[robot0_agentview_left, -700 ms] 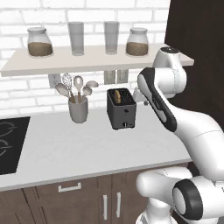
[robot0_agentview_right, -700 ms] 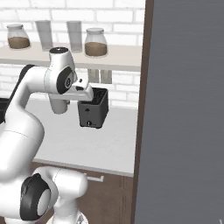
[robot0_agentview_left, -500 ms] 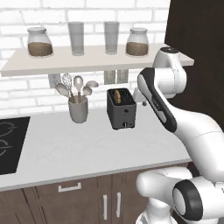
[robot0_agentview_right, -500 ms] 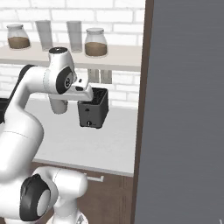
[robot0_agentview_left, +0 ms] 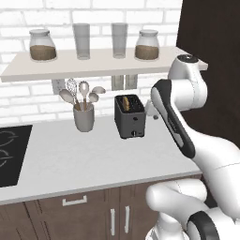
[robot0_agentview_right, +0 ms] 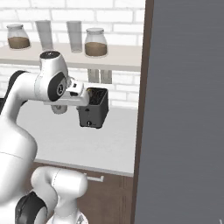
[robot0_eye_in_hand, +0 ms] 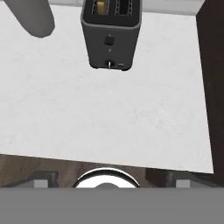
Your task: Start the toaster. Once the lever pops up, take the bread to the plate on the dining counter.
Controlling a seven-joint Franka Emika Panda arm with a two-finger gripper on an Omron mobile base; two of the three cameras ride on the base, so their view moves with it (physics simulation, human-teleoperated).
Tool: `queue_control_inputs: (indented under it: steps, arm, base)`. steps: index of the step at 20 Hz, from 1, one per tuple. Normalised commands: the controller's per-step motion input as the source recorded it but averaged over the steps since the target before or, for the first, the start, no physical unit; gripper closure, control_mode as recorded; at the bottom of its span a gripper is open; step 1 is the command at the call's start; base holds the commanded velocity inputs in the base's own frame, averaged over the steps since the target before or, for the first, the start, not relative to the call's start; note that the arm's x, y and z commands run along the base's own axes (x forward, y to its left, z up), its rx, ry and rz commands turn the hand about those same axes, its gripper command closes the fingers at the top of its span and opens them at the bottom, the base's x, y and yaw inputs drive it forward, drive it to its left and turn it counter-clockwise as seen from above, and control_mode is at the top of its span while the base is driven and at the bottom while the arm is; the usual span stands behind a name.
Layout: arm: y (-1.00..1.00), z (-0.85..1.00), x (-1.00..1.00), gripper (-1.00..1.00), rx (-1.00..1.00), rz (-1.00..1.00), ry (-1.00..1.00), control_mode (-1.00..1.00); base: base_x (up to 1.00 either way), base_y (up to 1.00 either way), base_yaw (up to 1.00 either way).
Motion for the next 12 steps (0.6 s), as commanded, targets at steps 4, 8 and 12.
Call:
queue_control_inputs:
  steps: [4, 8, 12]
  arm:
    - [0.2, -0.05, -0.09, -1.0, 0.01, 0.0, -0.08, -1.0]
    - [0.24, -0.27, 0.15, -1.0, 0.0, -0.08, -0.13, -1.0]
    - [0.04, -0.24, 0.47, -1.0, 0.0, -0.11, -0.21, -1.0]
  base:
    - [0.0, 0.0, 0.0]
    - [0.0, 0.0, 0.0]
    - [0.0, 0.0, 0.0]
